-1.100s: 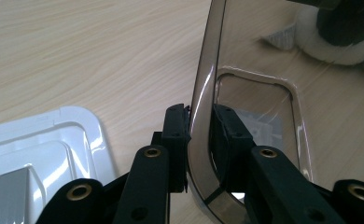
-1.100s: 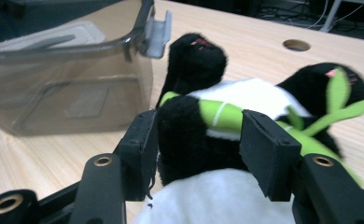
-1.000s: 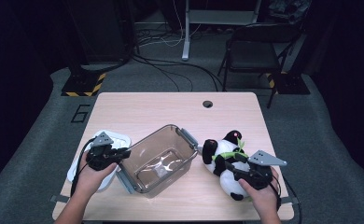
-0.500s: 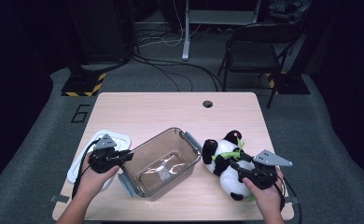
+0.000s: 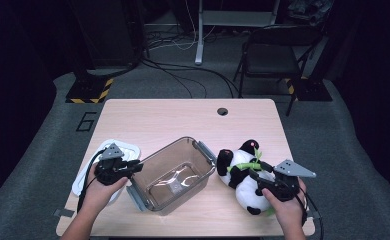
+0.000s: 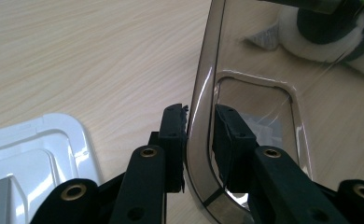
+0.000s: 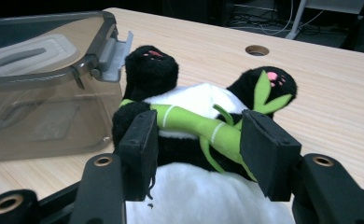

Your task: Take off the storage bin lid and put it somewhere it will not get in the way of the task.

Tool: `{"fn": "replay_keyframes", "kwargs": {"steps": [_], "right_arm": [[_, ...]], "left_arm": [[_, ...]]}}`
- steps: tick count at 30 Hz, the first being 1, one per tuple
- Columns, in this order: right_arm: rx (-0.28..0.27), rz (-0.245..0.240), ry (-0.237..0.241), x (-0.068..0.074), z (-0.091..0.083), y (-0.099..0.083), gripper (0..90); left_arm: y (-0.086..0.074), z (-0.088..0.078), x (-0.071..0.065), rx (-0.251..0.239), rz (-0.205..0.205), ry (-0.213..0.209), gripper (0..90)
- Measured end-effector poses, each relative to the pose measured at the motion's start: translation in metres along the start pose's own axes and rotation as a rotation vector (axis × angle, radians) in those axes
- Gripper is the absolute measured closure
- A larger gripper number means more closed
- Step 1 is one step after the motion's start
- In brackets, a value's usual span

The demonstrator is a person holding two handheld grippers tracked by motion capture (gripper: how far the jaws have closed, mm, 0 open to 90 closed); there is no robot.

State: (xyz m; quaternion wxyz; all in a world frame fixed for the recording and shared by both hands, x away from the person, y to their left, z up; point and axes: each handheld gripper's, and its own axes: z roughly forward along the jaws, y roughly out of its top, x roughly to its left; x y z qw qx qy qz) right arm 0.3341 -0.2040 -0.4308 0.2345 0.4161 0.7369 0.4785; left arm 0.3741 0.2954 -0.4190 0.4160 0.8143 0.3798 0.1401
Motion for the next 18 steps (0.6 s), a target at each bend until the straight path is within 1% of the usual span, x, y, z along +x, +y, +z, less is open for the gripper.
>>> {"fn": "replay_keyframes", "kwargs": {"steps": [2,3,4,6,9,12,14,17,18], "right_arm": [[0.005,-0.011,0.003,0.003,0.002,0.002,46.5],[0.010,-0.018,0.006,0.004,0.004,0.003,46.6],[0.009,-0.021,0.011,0.005,0.004,0.003,46.7],[0.011,-0.023,0.021,0.009,0.007,0.004,47.1],[0.034,-0.021,0.030,0.018,0.016,0.003,49.1],[0.058,-0.011,0.057,0.026,0.024,0.002,49.9],[0.079,-0.015,0.054,0.031,0.029,0.001,49.9],[0.116,-0.040,0.034,0.035,0.036,-0.001,50.7],[0.119,-0.042,0.041,0.036,0.038,-0.002,51.7]], "left_arm": [[0.000,-0.001,0.001,-0.004,0.001,0.005,73.1],[0.000,-0.001,0.001,-0.010,-0.005,0.002,72.4],[0.000,-0.002,0.001,-0.005,-0.004,0.003,71.9],[0.000,-0.003,0.002,-0.010,-0.003,0.005,71.5],[0.000,-0.003,0.002,-0.015,-0.009,0.006,70.1],[0.000,-0.004,0.002,-0.017,-0.011,0.006,68.6],[-0.001,-0.005,0.003,-0.019,-0.008,0.010,67.9],[-0.001,-0.004,0.003,-0.017,-0.015,0.006,67.8],[-0.001,-0.005,0.003,-0.016,-0.014,0.006,67.9]]}}
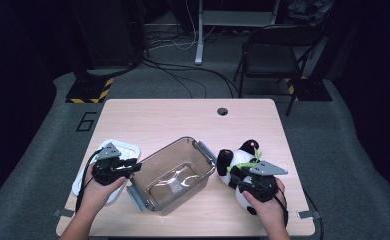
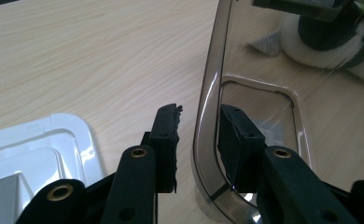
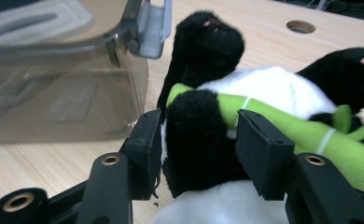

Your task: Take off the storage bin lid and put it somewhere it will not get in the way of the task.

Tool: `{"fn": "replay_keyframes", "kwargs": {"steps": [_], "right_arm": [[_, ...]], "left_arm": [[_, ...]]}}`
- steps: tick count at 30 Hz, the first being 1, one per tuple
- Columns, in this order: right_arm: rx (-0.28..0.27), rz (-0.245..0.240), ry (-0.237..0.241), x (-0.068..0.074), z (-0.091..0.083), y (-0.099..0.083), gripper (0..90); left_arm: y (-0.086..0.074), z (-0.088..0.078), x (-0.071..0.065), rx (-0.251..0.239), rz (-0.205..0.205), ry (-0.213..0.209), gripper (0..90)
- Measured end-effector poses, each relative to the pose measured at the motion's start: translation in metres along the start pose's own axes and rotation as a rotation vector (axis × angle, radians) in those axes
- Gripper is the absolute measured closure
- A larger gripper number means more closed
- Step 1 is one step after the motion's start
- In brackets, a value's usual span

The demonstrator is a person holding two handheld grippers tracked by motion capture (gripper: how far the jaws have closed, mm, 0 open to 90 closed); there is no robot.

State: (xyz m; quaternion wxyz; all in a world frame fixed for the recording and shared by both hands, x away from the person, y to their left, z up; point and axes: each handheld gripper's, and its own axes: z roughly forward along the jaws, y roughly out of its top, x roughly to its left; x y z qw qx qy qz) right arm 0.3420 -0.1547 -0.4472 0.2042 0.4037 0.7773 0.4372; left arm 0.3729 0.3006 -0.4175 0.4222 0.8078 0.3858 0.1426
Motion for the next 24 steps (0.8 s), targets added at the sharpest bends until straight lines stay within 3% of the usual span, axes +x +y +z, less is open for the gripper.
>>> {"fn": "replay_keyframes", "kwargs": {"steps": [7,14,19,22,24], "right_arm": [[0.018,-0.009,-0.029,0.003,0.007,0.001,56.6],[0.069,-0.094,-0.100,0.011,0.016,0.001,64.9],[0.077,-0.078,-0.081,0.007,0.016,0.002,72.9],[0.061,-0.027,-0.060,0.000,0.012,0.002,74.6],[0.044,0.000,-0.057,-0.003,0.010,0.002,74.9]], "left_arm": [[-0.002,0.001,0.001,0.001,-0.008,-0.001,67.8],[-0.003,0.001,0.001,0.002,-0.010,-0.004,67.6],[-0.004,0.002,0.002,-0.006,-0.021,-0.010,67.5],[-0.004,0.002,0.001,0.010,-0.019,-0.041,72.5],[-0.003,0.003,0.000,0.014,-0.009,-0.031,74.1]]}}
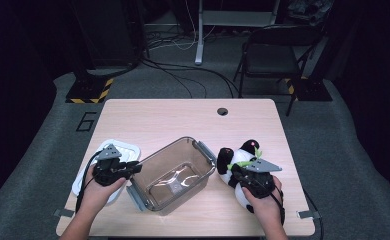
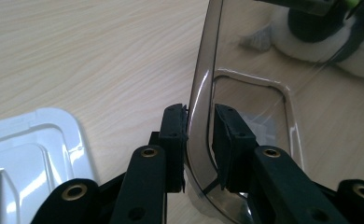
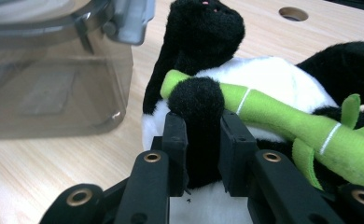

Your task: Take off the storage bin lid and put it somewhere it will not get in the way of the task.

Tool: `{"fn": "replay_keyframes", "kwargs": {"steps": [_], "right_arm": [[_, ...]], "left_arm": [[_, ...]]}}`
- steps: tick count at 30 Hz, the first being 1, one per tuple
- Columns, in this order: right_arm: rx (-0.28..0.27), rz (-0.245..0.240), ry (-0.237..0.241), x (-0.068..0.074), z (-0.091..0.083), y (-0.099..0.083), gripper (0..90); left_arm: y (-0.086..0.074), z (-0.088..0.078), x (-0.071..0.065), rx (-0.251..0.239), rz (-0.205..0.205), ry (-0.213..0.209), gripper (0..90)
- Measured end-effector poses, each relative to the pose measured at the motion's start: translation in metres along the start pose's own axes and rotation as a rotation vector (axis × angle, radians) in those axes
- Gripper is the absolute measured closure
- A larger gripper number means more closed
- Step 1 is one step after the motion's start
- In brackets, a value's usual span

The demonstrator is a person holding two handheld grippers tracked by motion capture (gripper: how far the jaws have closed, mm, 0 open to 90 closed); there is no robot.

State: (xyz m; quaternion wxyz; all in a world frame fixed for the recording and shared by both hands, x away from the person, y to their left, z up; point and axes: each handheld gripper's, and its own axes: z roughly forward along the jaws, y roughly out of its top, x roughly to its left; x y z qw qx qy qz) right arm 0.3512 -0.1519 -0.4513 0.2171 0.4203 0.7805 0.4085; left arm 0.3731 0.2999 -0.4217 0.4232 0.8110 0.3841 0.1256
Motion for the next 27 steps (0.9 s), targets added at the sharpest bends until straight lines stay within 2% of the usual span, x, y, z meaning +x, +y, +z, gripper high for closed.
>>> {"fn": "replay_keyframes", "kwargs": {"steps": [5,8,11,18,27], "right_arm": [[-0.032,0.004,-0.035,-0.003,-0.007,0.000,75.9],[-0.048,0.018,-0.047,-0.007,-0.012,0.000,76.2],[-0.069,0.034,-0.055,-0.012,-0.019,0.000,76.3],[-0.121,0.037,-0.062,-0.023,-0.040,-0.001,76.8],[-0.151,0.052,-0.085,-0.030,-0.050,-0.002,76.6]], "left_arm": [[0.000,0.001,0.001,-0.008,-0.017,-0.002,75.1],[0.000,0.003,0.000,-0.015,-0.011,0.009,75.3],[0.002,0.004,0.002,-0.014,-0.006,0.003,75.3],[0.004,0.009,0.011,-0.022,-0.017,-0.031,75.3],[0.009,0.015,0.016,-0.035,0.015,-0.067,75.4]]}}
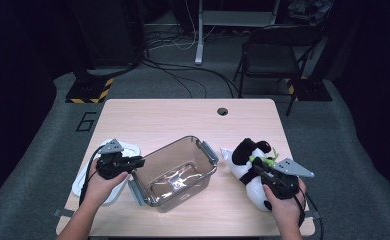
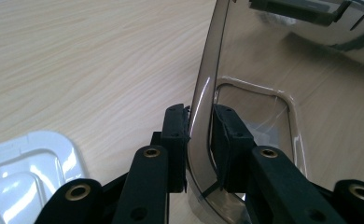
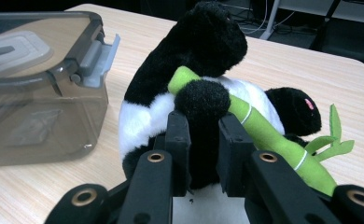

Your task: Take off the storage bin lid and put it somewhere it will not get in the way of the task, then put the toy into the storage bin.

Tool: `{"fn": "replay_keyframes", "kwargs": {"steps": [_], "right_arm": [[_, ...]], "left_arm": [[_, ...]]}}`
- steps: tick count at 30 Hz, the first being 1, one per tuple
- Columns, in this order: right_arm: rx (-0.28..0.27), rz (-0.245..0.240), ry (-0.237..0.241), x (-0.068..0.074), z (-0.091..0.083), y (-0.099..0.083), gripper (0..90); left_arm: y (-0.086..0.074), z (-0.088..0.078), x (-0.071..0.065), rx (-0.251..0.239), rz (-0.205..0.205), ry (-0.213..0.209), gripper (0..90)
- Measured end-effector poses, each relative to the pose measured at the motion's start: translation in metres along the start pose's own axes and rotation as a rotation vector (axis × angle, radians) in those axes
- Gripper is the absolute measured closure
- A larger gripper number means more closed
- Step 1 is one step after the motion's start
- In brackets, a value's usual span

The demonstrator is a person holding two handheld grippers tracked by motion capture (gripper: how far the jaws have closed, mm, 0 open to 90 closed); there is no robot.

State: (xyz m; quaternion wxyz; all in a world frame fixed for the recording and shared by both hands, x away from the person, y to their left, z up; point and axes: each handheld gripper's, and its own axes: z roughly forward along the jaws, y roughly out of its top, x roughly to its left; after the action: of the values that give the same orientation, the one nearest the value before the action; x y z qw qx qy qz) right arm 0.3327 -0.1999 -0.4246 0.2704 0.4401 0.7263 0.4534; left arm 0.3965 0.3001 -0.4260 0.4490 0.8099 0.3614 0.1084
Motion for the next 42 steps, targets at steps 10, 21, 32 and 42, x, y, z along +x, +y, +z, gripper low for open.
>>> {"fn": "replay_keyframes", "kwargs": {"steps": [10,21,32,42], "right_arm": [[0.012,-0.005,0.005,0.001,0.002,-0.002,76.6],[0.011,-0.012,0.005,0.002,0.002,-0.003,76.4],[0.015,-0.007,0.001,0.000,0.002,-0.005,76.2],[0.020,-0.022,0.005,0.000,0.003,-0.005,76.3]], "left_arm": [[-0.001,-0.003,-0.008,0.024,-0.091,0.092,54.7],[-0.013,-0.013,-0.037,0.030,-0.187,0.122,41.7],[-0.005,0.009,-0.029,0.062,-0.110,0.152,61.7],[0.005,0.015,-0.017,0.012,-0.126,0.108,52.3]]}}
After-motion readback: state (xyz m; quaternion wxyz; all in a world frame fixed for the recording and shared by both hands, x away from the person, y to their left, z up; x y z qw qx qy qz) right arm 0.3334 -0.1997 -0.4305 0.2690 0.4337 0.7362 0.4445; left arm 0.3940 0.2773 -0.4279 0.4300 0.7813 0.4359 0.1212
